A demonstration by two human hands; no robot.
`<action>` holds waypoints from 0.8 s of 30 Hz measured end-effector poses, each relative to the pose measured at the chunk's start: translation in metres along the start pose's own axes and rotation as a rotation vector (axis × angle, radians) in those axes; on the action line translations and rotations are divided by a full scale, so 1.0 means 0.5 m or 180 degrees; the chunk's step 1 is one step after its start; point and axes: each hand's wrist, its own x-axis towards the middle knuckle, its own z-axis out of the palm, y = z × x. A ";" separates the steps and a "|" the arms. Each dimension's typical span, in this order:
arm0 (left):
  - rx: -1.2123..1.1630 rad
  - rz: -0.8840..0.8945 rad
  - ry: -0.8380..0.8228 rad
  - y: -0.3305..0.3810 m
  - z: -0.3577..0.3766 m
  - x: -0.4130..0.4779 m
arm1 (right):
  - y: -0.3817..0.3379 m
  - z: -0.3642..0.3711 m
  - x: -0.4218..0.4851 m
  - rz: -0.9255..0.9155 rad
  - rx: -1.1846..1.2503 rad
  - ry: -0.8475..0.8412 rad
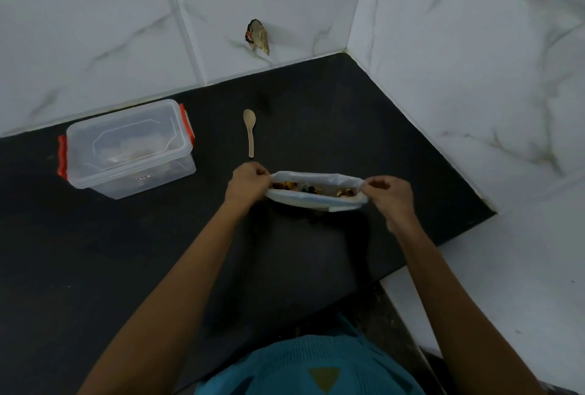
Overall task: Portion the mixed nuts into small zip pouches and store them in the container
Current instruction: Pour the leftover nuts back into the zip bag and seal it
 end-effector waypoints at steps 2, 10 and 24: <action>0.0485 0.0230 0.0195 -0.009 0.006 -0.003 | -0.004 0.006 0.003 -0.0308 -0.0307 -0.0027; -0.0083 -0.0195 -0.0349 -0.030 -0.008 -0.019 | 0.020 0.042 0.017 -0.0098 -0.0546 -0.0213; -0.1223 -0.0640 -0.0499 -0.036 -0.008 -0.034 | 0.022 0.025 0.042 0.1104 0.1144 -0.0886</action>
